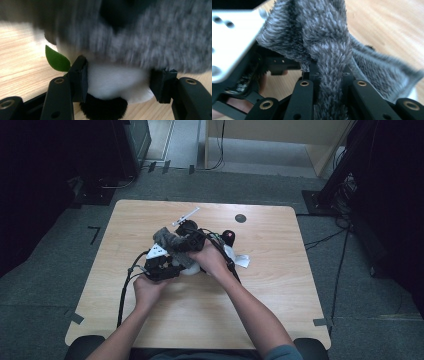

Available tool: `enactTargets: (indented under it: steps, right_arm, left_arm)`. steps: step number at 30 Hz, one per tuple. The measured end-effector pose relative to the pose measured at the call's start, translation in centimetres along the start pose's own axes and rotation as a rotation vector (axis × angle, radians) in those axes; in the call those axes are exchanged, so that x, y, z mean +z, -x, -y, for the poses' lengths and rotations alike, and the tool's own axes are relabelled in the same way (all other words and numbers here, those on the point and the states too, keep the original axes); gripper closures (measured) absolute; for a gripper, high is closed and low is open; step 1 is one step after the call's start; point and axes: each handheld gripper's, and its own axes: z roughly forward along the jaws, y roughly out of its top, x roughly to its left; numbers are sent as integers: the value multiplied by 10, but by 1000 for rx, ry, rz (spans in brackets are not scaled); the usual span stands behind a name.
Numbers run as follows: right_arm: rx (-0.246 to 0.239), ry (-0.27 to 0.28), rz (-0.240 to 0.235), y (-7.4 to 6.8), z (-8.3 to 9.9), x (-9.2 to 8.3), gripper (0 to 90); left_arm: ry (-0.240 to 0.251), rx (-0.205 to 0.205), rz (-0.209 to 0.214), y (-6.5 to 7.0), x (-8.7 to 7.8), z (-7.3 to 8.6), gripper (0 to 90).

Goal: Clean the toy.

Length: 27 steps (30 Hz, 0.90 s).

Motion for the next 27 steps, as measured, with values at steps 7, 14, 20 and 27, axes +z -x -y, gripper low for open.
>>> enactTargets:
  steps: [7,14,20,27]
  right_arm:
    - [-67,-35,32,2,1,8,801]
    - [-52,-16,17,13,7,1,805]
    - [-46,-11,54,16,15,-12,807]
    - [24,4,121,41,29,-34,806]
  left_arm:
    - [-8,4,-10,0,2,1,435]
    - [-11,28,-9,2,4,2,437]
    - [-14,26,-5,0,4,2,436]
    - [-7,12,4,-1,4,2,433]
